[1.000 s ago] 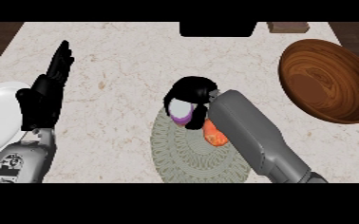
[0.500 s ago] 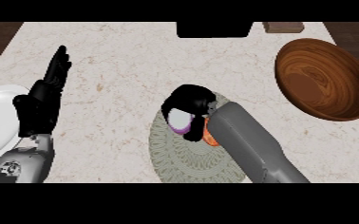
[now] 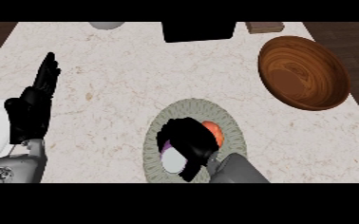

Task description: Pick the can from the placemat and place it in the bowl

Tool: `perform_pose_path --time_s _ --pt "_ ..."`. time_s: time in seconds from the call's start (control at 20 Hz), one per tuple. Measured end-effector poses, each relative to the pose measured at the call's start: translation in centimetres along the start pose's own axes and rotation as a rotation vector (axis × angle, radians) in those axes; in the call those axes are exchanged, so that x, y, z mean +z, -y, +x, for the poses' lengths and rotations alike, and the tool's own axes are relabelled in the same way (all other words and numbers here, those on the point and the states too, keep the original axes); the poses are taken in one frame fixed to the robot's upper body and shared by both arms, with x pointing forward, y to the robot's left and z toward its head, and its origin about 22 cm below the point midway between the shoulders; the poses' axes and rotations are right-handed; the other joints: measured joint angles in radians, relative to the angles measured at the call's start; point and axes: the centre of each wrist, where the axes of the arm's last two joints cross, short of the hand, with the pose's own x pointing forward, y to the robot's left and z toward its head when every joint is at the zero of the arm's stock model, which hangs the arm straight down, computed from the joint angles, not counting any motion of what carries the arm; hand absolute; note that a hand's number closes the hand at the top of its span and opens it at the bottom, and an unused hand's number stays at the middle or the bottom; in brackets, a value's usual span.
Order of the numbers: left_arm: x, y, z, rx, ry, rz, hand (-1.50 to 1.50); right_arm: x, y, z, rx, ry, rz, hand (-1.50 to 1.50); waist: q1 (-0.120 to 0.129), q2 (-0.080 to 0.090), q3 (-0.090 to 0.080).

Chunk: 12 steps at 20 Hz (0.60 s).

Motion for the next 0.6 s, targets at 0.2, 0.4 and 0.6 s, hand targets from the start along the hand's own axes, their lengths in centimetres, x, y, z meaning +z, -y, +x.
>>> perform_pose_path --time_s 0.2,0.4,0.6 --pt "0.0 -0.3 0.1 0.000 0.000 0.006 0.00 3.7 -0.6 3.1 -0.136 0.000 -0.127 1.50 -0.007 0.013 0.000" --pt "0.3 -0.4 0.0 0.001 0.001 0.002 0.00 8.2 1.2 5.6 -0.222 -0.027 -0.304 1.50 -0.001 0.020 0.000" --pt "0.2 -0.5 0.2 0.001 0.014 -0.005 0.00 13.6 3.6 7.0 -0.233 -0.122 -0.462 1.50 0.017 0.030 0.000"
